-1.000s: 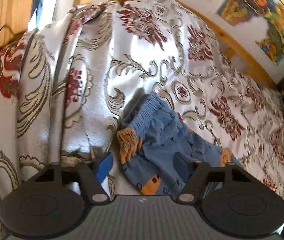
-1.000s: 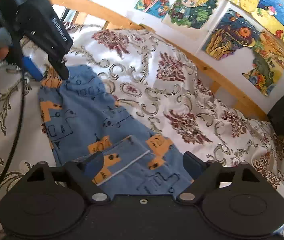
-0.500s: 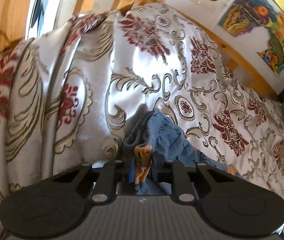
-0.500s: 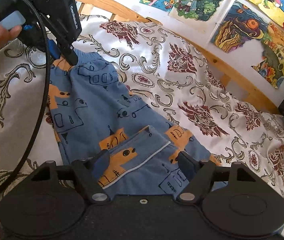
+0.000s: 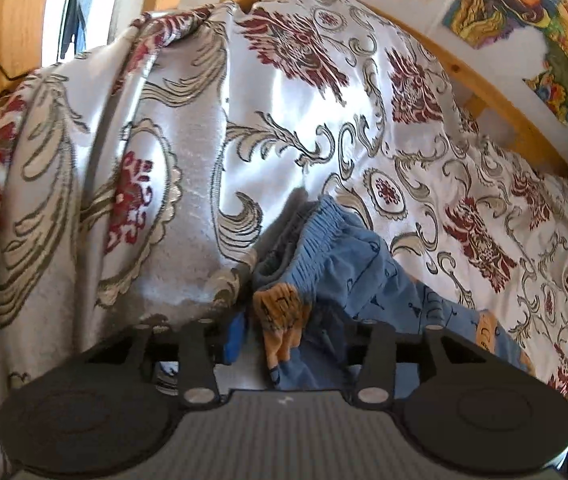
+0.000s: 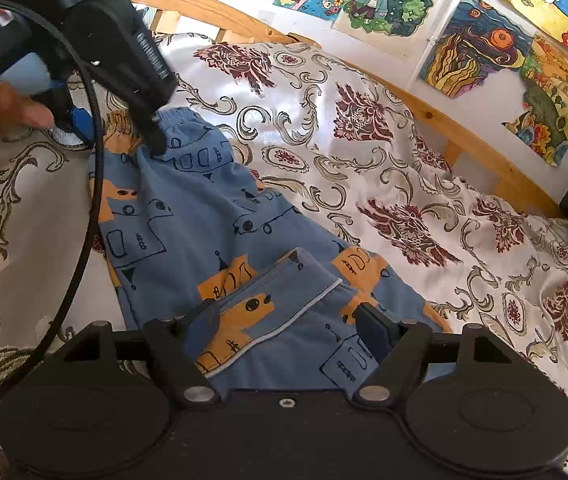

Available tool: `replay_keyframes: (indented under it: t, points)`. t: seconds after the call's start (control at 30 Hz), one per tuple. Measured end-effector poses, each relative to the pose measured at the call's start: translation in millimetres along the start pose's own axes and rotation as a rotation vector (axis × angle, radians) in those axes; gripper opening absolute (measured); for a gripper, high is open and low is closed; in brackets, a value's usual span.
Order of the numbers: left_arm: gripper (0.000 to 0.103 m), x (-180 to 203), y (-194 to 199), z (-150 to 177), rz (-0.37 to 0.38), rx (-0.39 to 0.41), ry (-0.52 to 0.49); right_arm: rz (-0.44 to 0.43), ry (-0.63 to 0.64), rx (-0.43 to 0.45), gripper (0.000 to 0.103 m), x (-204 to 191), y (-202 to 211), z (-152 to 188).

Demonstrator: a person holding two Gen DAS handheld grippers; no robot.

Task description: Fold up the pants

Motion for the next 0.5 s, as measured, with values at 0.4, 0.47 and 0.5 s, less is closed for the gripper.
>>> replay_keyframes:
  t: [0.4, 0.47, 0.5]
  points:
    - [0.059, -19.6, -8.6, -8.0, 0.058, 0.041, 0.233, -0.002, -0.009, -0.003, 0.077, 0.1, -0.5, 0.1]
    - [0.046, -26.3, -10.3, -8.0, 0.038, 0.036, 0.262, -0.003, -0.009, -0.002, 0.077, 0.2, -0.4, 0.0]
    - [0.040, -29.6, -11.2, -7.8, 0.034, 0.032, 0.278, -0.002, -0.010, -0.002, 0.077, 0.3, -0.4, -0.1]
Point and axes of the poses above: each gripper's, at about its wrist camera, not at the fingertips, and y roughly against the way its jaws point, x to its right, z to its underside, the point moved 5 cm from there along -y, roughly the way its jaws point, and after that the axes turned 14 degrees about x, right-handed, at the moved point
